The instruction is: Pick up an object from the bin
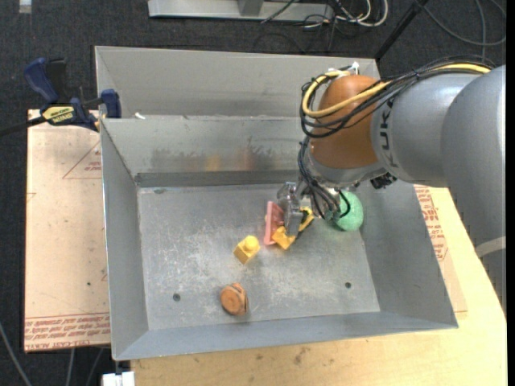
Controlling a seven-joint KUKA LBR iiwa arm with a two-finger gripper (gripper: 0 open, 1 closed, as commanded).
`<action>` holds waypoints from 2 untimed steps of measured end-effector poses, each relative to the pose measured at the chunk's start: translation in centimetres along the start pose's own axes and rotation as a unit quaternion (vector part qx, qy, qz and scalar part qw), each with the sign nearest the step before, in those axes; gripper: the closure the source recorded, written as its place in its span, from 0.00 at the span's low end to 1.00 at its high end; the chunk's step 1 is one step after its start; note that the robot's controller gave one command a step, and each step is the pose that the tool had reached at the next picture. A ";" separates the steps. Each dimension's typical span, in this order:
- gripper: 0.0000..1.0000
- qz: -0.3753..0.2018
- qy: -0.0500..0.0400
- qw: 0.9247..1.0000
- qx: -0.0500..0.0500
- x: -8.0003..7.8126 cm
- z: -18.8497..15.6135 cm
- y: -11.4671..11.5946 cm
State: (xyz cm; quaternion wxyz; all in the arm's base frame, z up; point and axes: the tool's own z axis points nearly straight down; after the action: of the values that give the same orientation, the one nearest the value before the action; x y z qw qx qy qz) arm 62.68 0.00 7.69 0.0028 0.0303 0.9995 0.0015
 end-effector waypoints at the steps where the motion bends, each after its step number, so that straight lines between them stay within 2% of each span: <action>1: 1.00 0.000 0.000 1.000 0.000 0.0 0.0 0.0; 2: 1.00 0.000 0.000 1.000 0.000 0.0 0.0 0.0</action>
Offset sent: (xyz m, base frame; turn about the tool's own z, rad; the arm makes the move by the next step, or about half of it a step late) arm 0.0000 0.0000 0.0000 0.0000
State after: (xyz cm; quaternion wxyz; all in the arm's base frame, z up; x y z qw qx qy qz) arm 62.68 -0.01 7.69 0.0028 0.0305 0.9995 0.0016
